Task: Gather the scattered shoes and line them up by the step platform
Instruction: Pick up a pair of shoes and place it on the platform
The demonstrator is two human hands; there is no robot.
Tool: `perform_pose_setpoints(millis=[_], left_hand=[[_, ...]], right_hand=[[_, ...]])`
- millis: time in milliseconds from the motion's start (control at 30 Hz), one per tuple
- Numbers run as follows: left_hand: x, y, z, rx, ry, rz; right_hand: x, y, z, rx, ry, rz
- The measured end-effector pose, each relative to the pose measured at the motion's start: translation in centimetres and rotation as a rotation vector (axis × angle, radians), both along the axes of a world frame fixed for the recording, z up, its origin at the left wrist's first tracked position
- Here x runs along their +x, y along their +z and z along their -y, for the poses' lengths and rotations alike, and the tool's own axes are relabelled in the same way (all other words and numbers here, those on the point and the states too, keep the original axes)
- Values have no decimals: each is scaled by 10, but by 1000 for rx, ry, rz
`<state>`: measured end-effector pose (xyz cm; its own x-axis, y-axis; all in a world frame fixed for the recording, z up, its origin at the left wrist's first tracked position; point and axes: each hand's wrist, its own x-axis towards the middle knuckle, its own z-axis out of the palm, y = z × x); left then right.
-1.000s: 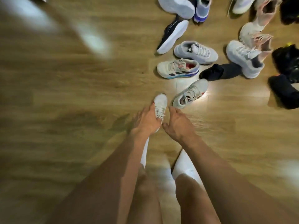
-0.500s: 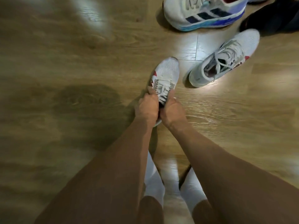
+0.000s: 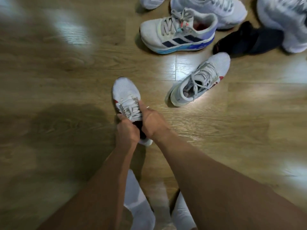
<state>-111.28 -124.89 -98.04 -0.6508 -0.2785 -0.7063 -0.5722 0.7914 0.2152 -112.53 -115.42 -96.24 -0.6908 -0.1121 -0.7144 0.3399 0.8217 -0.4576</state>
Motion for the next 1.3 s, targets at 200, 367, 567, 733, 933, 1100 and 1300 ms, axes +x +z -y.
perform_pose_setpoints(millis=[200, 367, 567, 733, 933, 1100, 1300], left_hand=[[-21, 50, -67, 148, -374, -410], [-68, 33, -156, 313, -490, -211], [-92, -10, -181, 107, -525, -136], [-42, 13, -154, 161, -298, -100], [17, 29, -97, 111, 102, -113], [12, 24, -59, 147, 98, -129], [30, 25, 4, 197, 115, -426]], right_hand=[[10, 20, -59, 67, -731, -75], [-15, 12, -123, 29, -1210, 32], [-37, -29, -157, 29, -1097, 122], [-13, -22, -146, 207, -769, 44], [1, -5, -96, 149, -297, -3], [-7, -11, -63, 166, -221, 51], [7, -18, -56, 196, -142, 25]])
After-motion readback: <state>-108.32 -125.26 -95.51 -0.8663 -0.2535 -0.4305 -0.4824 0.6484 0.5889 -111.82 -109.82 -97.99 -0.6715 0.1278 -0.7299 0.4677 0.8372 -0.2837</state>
